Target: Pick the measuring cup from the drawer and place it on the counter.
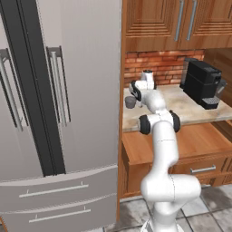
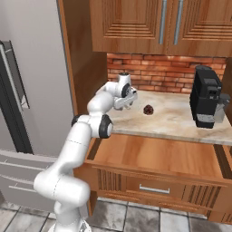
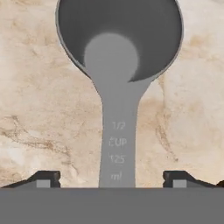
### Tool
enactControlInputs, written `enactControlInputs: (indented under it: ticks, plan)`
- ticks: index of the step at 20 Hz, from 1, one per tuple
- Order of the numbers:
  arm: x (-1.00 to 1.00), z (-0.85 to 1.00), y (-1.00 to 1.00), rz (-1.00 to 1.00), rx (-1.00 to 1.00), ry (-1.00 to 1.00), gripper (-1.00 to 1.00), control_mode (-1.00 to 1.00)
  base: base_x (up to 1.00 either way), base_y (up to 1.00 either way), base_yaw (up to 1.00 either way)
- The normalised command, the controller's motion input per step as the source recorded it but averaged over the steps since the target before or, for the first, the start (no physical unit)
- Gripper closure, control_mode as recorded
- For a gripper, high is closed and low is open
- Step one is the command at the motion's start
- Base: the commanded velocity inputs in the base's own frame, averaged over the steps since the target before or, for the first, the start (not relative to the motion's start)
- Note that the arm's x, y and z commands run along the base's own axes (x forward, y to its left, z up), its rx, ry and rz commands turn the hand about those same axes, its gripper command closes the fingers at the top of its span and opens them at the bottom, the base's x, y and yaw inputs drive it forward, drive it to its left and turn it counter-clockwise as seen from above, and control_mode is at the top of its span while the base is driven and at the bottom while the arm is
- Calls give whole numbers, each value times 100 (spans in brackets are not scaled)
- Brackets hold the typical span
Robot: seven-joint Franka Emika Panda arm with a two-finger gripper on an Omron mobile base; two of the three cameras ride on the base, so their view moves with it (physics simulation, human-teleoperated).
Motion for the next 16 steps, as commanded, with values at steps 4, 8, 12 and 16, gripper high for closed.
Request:
enactControlInputs:
  ticks: [4,8,12,16]
  plan:
    - [-93,46,-18,6,1,-27,-100,-100,0,0,0]
    - [-100,31,-22,9,8,-27,-100,-100,0,0,0]
    - [-100,3,-8,2,20,-18,-100,-100,0,0,0]
    - [-100,-7,0,0,23,-8,-100,-100,0,0,0]
